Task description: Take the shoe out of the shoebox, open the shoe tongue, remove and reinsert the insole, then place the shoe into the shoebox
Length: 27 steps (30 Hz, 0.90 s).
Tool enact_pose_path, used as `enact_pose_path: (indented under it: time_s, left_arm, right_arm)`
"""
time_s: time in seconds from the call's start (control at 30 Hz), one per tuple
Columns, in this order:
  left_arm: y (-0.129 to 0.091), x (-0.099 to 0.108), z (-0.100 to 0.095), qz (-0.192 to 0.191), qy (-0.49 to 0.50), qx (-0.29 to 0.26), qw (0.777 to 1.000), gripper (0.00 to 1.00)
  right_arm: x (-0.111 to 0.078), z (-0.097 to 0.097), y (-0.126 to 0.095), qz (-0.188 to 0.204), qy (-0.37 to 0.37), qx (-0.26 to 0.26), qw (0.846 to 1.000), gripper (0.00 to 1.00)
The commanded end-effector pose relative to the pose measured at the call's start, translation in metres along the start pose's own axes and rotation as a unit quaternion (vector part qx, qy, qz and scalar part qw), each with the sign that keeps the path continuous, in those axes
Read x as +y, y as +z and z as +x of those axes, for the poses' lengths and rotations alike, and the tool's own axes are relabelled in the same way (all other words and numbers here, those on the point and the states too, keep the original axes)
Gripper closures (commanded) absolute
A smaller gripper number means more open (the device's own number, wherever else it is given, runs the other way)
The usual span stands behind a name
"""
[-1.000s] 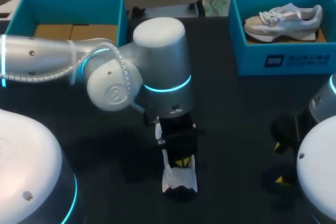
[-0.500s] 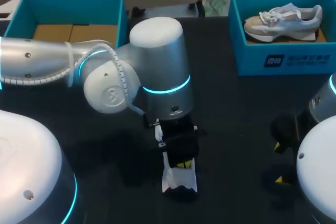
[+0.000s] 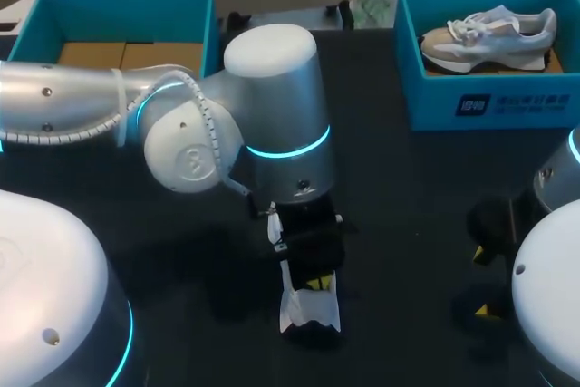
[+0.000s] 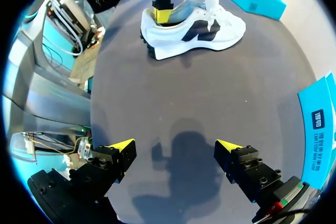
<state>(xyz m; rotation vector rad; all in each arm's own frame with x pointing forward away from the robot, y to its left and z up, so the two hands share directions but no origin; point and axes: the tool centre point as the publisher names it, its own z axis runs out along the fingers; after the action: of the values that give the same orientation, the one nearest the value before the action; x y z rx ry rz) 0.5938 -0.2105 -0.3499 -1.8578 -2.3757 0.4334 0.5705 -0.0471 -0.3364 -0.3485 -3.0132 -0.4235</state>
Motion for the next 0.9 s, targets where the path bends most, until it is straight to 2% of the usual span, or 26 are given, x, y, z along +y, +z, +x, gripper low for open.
enact_pose_path:
  time_s: [0.03, 0.17, 0.33, 0.63, 0.73, 0.9]
  left_arm:
    - [0.007, -0.005, -0.003, -0.003, 0.002, 0.002, 1.0, 1.0]
    - [0.014, -0.007, -0.004, -0.008, 0.005, 0.016, 1.0, 1.0]
    - [0.033, -0.002, -0.001, -0.03, 0.0, 0.03, 0.999, 1.0]
    - [0.062, 0.009, 0.012, -0.048, 0.0, 0.024, 0.999, 1.0]
    - [0.063, 0.019, 0.015, -0.058, -0.002, 0.029, 0.998, 1.0]
    - [0.054, 0.04, 0.02, -0.09, 0.002, 0.041, 0.995, 1.0]
  right_arm:
    - [-0.001, 0.002, -0.002, -0.001, -0.001, -0.001, 1.0, 0.0]
    - [-0.001, 0.002, -0.002, -0.001, -0.001, -0.001, 1.0, 0.0]
    - [-0.001, 0.002, -0.002, -0.001, -0.001, -0.001, 1.0, 0.0]
    - [-0.001, 0.002, -0.002, -0.001, -0.001, -0.001, 1.0, 0.0]
    - [-0.001, 0.002, -0.002, -0.001, -0.001, -0.001, 1.0, 0.0]
    - [-0.001, 0.002, -0.002, -0.001, -0.001, -0.001, 1.0, 0.0]
